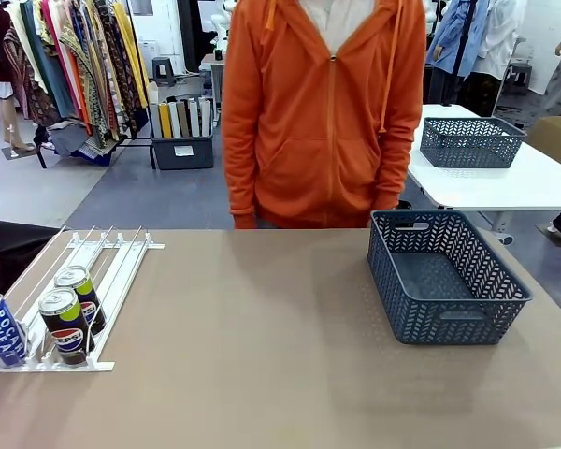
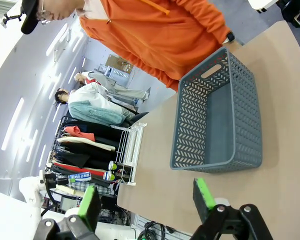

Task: Retrieve and store the cans from the dispenser.
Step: Pick up one can from the Automatic Can Dispenser and place it in the middle of the table.

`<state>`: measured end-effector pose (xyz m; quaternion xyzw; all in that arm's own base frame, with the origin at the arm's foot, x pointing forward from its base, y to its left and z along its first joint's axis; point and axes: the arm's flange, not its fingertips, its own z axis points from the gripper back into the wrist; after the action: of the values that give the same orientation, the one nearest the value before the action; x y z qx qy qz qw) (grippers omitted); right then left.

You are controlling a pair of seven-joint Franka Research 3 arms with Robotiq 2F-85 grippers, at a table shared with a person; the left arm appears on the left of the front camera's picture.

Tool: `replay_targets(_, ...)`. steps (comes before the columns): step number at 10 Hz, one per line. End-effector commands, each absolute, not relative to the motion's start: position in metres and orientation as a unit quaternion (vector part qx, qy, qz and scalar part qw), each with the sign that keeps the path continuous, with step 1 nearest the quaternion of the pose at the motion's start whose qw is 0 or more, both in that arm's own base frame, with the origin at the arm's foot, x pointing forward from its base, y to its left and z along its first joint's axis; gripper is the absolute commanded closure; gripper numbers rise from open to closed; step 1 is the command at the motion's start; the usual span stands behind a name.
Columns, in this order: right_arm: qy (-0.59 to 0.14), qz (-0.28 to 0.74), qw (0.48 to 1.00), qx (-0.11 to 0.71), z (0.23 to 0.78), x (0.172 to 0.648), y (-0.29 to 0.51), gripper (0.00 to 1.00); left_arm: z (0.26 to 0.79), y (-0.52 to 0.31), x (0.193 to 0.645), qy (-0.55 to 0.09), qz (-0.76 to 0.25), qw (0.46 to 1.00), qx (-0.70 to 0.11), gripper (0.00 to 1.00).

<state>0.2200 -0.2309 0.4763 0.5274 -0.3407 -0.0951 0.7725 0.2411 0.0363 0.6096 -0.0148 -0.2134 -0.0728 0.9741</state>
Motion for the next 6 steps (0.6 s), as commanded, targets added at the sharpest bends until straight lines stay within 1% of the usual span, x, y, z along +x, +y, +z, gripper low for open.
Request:
replay_targets(1,-0.357,-0.087,0.765,0.529,0.481,0.224,-0.233,0.00,0.633,-0.035,0.291,-0.226,-0.097,0.968,-0.042,1.00)
replay_targets(2,-0.357,-0.087,0.765,0.529,0.481,0.224,-0.233,0.00,0.637,-0.081,0.315,-0.221,-0.129,0.965,-0.052,1.00)
replay_targets(3,-0.357,-0.087,0.765,0.529,0.481,0.224,-0.233,0.00,0.634,-0.139,0.339,-0.194,-0.198,0.958,-0.069,1.00)
replay_targets(4,-0.357,-0.087,0.765,0.529,0.481,0.224,-0.233,0.00,0.623,-0.191,0.359,-0.160,-0.248,0.953,-0.071,1.00)
replay_targets(5,-0.357,-0.087,0.765,0.529,0.481,0.224,-0.233,0.00,0.603,-0.242,0.373,-0.128,-0.285,0.948,-0.063,1.00)
replay_targets(6,-0.357,-0.087,0.765,0.529,0.481,0.224,-0.233,0.00,0.580,-0.291,0.384,-0.098,-0.311,0.943,-0.071,1.00)
